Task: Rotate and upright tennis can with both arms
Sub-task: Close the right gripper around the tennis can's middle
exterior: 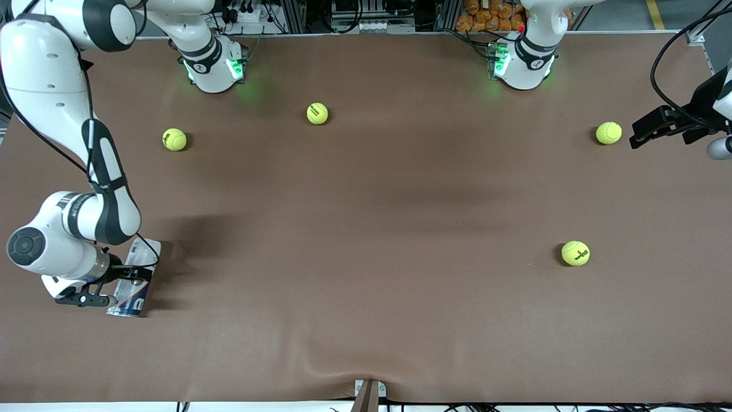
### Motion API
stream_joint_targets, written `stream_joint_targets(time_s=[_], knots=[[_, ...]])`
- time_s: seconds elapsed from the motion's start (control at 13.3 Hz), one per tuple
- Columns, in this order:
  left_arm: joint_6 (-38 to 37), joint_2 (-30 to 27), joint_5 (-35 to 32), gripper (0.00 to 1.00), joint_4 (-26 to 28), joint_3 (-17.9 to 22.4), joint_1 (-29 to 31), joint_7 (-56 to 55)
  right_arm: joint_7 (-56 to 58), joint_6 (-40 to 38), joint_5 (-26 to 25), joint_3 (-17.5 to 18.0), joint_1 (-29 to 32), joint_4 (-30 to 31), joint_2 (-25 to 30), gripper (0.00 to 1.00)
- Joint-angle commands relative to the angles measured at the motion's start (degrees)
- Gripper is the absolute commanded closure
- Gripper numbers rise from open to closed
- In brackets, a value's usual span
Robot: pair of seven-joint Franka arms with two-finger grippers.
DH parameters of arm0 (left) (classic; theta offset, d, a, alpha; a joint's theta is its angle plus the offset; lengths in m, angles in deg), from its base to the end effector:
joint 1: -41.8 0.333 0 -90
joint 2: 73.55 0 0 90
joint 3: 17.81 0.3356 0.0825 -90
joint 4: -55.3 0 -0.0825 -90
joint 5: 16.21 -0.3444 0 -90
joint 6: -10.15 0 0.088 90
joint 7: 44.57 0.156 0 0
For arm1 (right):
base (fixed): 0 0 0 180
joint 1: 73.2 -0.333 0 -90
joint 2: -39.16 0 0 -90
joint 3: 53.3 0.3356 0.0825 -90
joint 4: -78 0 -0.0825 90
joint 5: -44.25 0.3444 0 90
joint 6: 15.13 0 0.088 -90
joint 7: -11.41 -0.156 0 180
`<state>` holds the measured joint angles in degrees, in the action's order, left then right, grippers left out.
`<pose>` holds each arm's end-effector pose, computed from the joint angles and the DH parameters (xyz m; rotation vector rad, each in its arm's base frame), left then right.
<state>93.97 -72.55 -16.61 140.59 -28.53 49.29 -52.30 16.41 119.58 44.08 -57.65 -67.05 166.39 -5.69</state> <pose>0.5071 -0.0265 0.6122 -3.1307 -0.1239 0.0662 0.6845 -0.1195 0.1844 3.0809 -0.1097 0.0307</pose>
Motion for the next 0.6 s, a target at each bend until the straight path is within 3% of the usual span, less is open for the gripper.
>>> stream_joint_targets(time_s=[0.0, 0.07, 0.15, 0.22, 0.3, 0.53], knots=[[0.2, 0.23, 0.75, 0.0, -0.48, -0.18, 0.59, 1.22, 0.89, 0.55, 0.08, 0.83, 0.97, -0.94, -1.2, 0.0], [0.29, 0.23, 0.75, 0.0, -0.57, -0.26, 0.68, 1.22, 0.89, 0.55, 0.08, 0.92, 0.88, -0.94, -1.2, 0.0], [0.29, 0.32, 0.67, 0.0, -0.57, -0.26, 0.51, 1.22, 0.8, 0.38, 0.08, 0.92, 0.71, -1.03, -1.11, 0.07], [0.2, 0.32, 0.66, 0.0, -0.48, -0.26, 0.51, 1.22, 0.97, 0.2, 0.08, 1.01, 0.62, -1.03, -0.94, 0.2], [-0.06, -0.12, 0.66, 0.0, -0.48, -0.26, 0.51, 1.22, 1.15, -0.06, 0.08, 1.09, 0.44, -1.21, -0.5, 0.24], [-0.06, 0.14, -0.13, 0.0, -0.4, -0.44, 0.24, 1.13, 2.29, -4.26, 0.0, 4.24, -0.87, -2.69, 2.92, 0.22]])
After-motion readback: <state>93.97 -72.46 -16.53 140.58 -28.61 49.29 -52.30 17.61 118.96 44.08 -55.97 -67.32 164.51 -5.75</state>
